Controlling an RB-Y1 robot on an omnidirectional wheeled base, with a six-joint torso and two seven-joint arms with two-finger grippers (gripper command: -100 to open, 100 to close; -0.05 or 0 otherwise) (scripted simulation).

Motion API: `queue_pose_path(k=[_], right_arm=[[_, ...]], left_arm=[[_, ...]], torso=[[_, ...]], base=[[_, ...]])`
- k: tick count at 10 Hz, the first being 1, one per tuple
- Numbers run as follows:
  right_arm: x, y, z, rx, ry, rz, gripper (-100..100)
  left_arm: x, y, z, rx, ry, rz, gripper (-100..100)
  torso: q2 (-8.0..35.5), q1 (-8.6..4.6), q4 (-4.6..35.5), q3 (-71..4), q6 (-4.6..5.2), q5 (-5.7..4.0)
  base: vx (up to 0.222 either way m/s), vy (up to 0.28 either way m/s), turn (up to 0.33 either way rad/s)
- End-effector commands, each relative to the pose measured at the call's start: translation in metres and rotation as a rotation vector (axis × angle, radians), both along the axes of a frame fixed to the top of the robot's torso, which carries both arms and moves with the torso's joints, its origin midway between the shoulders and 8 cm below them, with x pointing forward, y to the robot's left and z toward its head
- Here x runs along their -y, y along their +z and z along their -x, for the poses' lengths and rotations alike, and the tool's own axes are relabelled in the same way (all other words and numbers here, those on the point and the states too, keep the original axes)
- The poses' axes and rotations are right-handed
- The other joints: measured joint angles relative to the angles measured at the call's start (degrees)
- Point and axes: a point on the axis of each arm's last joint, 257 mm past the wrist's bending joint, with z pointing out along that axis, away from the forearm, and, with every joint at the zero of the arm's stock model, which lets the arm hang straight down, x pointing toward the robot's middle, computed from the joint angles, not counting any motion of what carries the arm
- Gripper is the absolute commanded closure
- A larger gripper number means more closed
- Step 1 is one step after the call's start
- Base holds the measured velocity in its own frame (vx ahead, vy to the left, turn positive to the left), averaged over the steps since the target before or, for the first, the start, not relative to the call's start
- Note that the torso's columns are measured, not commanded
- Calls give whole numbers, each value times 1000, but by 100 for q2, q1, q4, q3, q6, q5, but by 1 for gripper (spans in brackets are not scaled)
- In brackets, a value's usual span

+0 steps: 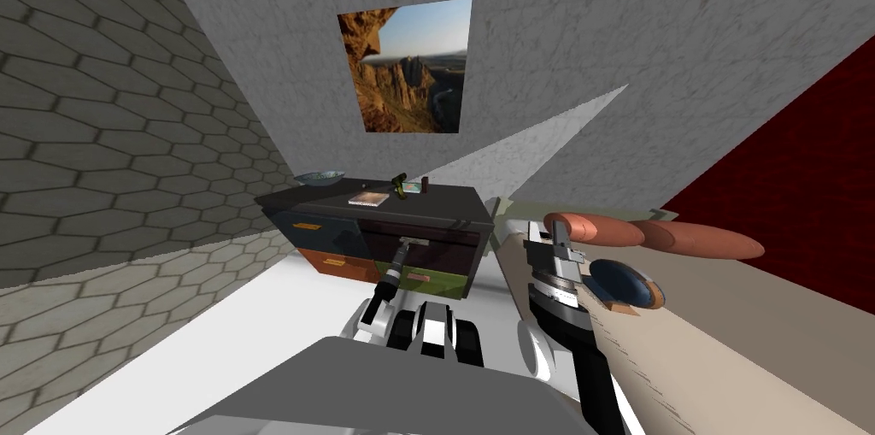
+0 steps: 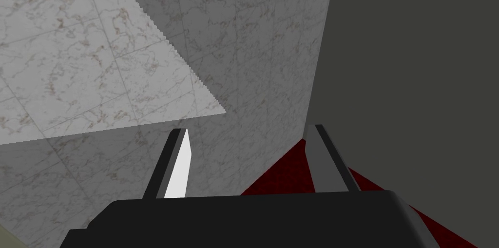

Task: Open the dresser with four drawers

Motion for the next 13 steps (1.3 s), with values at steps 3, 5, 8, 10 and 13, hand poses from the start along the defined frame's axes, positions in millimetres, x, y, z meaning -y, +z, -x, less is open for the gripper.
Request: queue_pose_path(k=[3, 5, 8, 10, 13], right_arm=[[0, 0, 0, 0, 0, 0, 0], [0, 0, 0, 0, 0, 0, 0], [0, 0, 0, 0, 0, 0, 0], [0, 0, 0, 0, 0, 0, 0], [0, 0, 0, 0, 0, 0, 0]], left_arm=[[3, 5, 3, 3, -7, 0, 100], [4, 6, 3, 4, -8, 0, 100], [-15, 3, 5, -1, -21, -63, -100], [-27, 3, 5, -3, -29, -102, -100], [-28, 5, -5, -15, -19, -96, -100]], torso=[[7, 7, 1, 5, 0, 2], [-7, -1, -2, -4, 0, 0], [-41, -3, -11, -25, 0, -1], [-12, -1, -3, -7, 0, 0], [-30, 5, -8, -19, 0, 2]], base=[[-181, 7, 15], [-136, 15, 9], [2, 2, -1], [35, 7, -2], [142, 43, -14]])
